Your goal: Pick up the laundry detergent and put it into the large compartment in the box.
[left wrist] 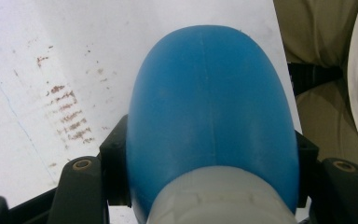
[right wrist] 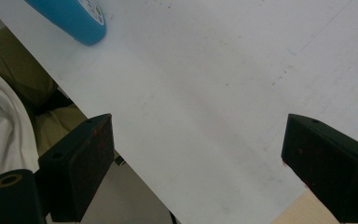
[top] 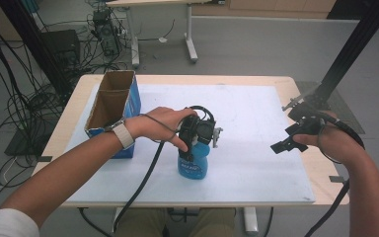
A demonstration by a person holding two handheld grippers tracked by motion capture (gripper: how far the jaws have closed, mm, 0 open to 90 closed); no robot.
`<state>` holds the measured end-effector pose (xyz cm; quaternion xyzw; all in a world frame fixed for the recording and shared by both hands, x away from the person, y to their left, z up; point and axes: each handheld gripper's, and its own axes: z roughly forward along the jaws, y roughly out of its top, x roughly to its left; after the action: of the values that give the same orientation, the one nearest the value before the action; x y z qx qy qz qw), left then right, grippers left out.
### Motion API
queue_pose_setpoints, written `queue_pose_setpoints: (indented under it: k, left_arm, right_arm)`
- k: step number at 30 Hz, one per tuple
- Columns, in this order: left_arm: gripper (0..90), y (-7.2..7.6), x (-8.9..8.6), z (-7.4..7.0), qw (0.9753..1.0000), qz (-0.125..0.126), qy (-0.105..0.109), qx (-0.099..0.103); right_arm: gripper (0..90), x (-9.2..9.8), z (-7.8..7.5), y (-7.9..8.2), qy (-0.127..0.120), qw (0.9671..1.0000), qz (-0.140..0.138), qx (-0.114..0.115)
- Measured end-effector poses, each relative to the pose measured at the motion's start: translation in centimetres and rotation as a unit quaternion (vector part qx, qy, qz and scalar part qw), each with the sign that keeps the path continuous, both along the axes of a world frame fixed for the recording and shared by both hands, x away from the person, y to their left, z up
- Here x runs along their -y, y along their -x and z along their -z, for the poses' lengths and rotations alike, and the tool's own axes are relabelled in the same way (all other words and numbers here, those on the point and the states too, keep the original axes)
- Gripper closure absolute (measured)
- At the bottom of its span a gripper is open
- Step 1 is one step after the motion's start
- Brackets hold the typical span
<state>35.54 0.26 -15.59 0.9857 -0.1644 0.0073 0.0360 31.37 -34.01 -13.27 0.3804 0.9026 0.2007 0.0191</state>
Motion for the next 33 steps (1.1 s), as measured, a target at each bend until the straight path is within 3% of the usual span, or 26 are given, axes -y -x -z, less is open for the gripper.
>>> queue_pose_setpoints:
  k: [33]
  left_arm:
    - [37.5,0.08,0.09,-0.01,1.0000,0.001,-0.002,0.002]
  right_arm:
    - [9.8,0.18,-0.09,0.16,0.001,1.0000,0.001,0.003]
